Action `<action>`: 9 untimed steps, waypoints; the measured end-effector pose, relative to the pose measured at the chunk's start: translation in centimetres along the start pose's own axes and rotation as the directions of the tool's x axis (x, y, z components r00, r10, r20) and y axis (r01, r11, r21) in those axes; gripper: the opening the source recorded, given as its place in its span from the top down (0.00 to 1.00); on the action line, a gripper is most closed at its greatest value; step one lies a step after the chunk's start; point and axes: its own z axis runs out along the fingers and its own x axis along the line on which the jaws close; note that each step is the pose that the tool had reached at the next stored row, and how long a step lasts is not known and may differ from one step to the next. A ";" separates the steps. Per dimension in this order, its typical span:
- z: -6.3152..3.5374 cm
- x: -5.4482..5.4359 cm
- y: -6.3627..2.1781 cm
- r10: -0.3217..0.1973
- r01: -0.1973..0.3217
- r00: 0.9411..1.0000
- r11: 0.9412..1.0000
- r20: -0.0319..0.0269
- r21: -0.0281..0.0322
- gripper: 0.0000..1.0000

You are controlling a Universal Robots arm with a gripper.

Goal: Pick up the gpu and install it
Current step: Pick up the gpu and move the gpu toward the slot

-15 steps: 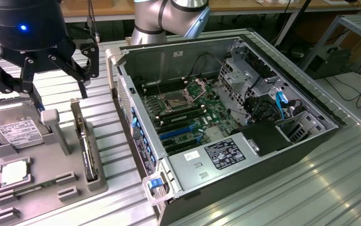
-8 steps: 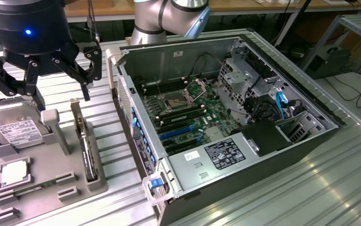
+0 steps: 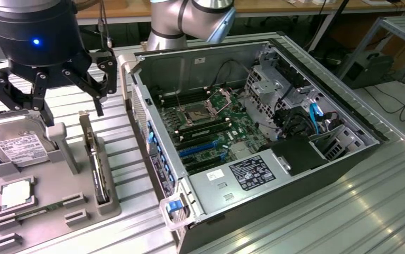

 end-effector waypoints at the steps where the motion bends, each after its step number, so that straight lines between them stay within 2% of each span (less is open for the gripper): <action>1: 0.03 0.0 0.00 0.000 0.000 1.000 1.000 0.000 0.000 0.28; 9: 0.43 0.0 -0.03 0.000 0.000 1.000 1.000 0.000 0.000 0.28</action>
